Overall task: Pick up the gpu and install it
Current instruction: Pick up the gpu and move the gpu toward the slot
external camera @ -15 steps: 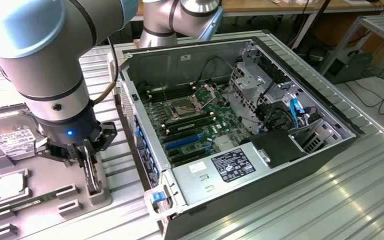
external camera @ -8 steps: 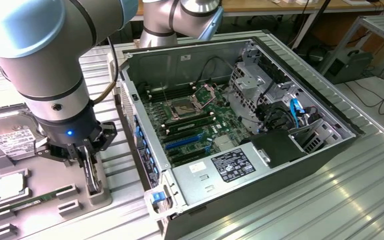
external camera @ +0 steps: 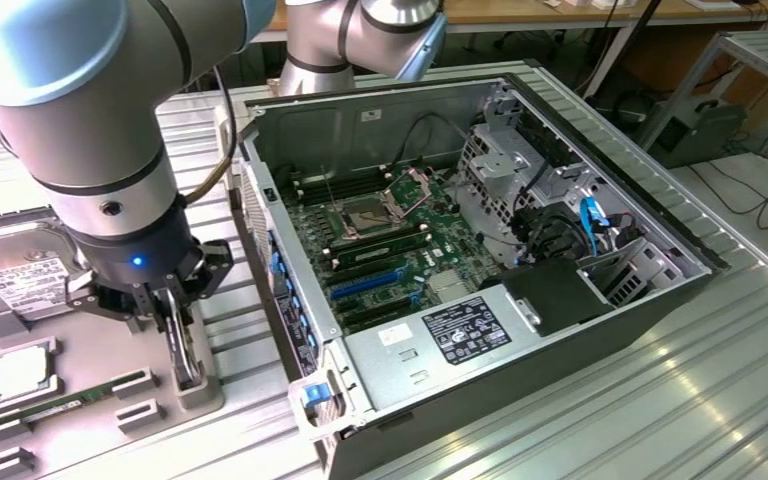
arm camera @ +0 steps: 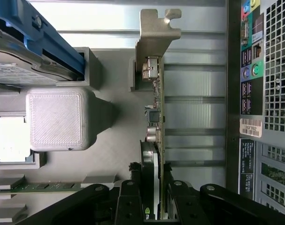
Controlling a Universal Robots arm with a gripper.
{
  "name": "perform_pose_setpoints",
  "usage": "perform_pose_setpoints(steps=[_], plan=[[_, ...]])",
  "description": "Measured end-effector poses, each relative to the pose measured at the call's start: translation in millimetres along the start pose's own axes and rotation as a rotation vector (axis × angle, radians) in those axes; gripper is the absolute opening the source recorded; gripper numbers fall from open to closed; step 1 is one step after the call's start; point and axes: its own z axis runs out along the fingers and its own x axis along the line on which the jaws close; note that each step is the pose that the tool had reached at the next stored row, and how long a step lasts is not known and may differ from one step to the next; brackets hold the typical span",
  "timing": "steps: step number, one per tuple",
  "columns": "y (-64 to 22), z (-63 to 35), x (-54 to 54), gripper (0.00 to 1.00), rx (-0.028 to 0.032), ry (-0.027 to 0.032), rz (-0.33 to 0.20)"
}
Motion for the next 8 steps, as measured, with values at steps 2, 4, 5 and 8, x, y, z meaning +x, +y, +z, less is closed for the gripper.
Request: perform_pose_setpoints(steps=[2,4,5,8], plan=[[0.1,-3.6,-0.1,0.27,0.0000,0.0001,0.000],[0.3,-6.7,-0.1,0.27,-0.0007,0.0000,0.000],[0.3,-8.0,-0.2,0.27,-0.0010,0.0001,0.000],[0.5,-12.0,-0.3,0.27,-0.0018,0.0000,0.000]])
